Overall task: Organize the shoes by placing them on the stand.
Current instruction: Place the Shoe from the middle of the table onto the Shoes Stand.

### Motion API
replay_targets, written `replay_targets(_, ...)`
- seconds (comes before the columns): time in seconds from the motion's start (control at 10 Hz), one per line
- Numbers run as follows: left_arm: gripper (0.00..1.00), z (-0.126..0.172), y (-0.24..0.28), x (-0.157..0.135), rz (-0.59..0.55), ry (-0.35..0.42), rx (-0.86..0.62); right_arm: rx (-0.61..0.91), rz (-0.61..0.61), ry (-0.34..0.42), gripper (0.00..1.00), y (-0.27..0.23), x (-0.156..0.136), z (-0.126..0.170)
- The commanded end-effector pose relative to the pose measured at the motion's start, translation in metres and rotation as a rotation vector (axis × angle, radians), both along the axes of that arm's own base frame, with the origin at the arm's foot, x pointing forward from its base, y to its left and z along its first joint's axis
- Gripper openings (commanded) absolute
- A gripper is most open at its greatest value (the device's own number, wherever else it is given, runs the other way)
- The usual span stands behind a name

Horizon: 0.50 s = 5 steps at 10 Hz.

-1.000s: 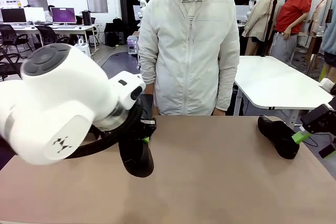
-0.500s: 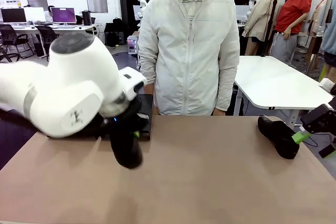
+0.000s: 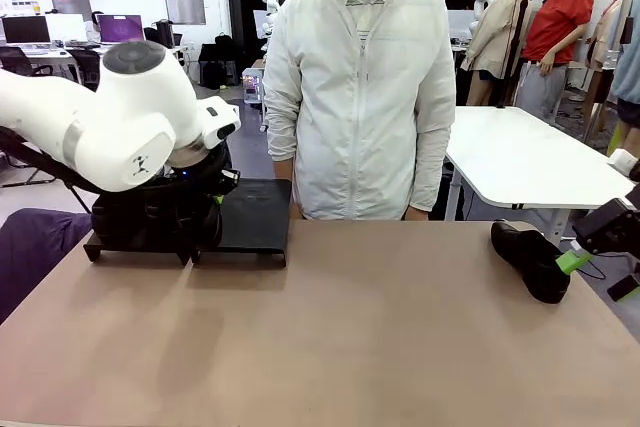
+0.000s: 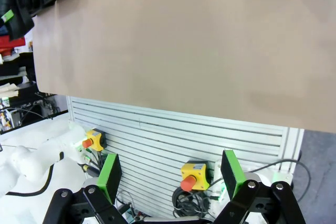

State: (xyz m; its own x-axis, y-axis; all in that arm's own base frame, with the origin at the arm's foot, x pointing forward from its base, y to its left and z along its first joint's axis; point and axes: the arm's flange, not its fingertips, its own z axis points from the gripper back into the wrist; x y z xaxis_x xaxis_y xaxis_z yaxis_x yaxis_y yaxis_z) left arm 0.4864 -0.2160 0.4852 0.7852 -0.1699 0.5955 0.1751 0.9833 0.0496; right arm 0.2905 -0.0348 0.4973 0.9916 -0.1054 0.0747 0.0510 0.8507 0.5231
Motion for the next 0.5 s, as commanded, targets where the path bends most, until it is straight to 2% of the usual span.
replay_targets(0.0,0.0,-0.018,-0.015,0.031,0.007,-0.072,0.018,0.021,0.006,-0.004,1.0,-0.001,0.0,0.002)
replay_targets(0.2,0.0,-0.031,-0.013,0.053,0.082,-0.125,0.076,0.021,0.006,-0.004,1.0,-0.001,0.0,0.002)
replay_targets(0.4,0.0,-0.031,-0.007,0.067,0.098,-0.096,0.095,0.021,0.006,-0.004,1.0,-0.001,0.0,0.002)
